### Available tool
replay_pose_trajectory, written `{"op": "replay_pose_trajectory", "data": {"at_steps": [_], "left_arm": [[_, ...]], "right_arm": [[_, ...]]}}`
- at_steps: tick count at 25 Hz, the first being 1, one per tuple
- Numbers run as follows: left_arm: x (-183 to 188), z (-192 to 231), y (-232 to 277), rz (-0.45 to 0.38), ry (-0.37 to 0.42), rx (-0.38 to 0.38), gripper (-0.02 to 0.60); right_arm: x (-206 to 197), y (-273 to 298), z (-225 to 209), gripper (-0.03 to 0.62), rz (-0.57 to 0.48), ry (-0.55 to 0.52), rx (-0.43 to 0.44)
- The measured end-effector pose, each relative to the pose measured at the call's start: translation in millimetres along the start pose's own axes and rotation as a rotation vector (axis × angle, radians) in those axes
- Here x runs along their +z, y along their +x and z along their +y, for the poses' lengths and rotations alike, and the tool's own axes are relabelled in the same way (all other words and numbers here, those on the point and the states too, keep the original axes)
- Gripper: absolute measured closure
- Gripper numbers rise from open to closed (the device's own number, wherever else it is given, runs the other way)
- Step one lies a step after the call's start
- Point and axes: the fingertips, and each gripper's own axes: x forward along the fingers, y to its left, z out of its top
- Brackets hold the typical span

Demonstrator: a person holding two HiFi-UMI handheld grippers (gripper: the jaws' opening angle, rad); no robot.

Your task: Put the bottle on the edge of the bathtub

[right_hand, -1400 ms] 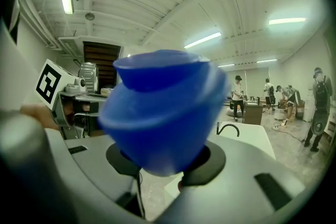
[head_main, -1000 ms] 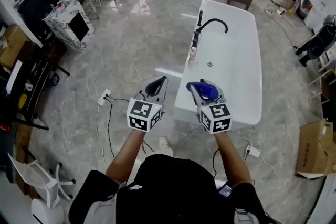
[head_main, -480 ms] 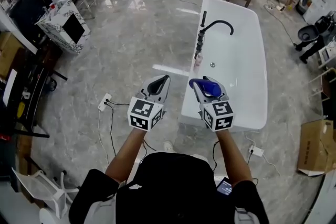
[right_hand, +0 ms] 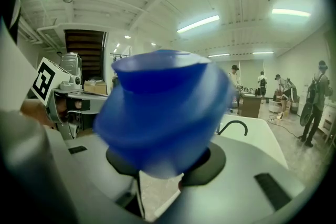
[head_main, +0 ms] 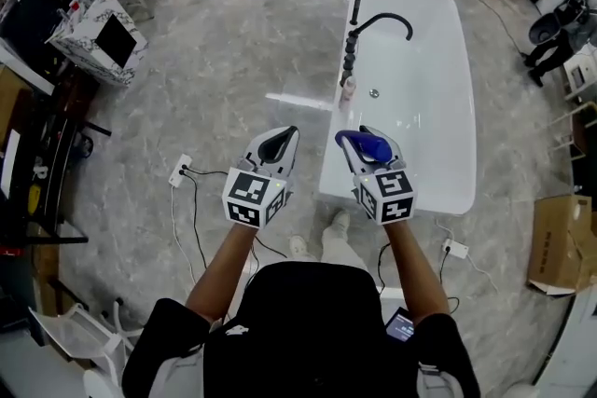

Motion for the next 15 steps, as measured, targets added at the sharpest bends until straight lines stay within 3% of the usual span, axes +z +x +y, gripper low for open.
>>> {"op": "replay_pose_trajectory", "data": {"at_steps": [15], "left_arm": [[-65.0,1.1,88.2,0.095,-0.072,0.046,0.571]], "right_arm": [[-59.6,53.1,-69.3,0.423,0.131,0.004,0.085]]}}
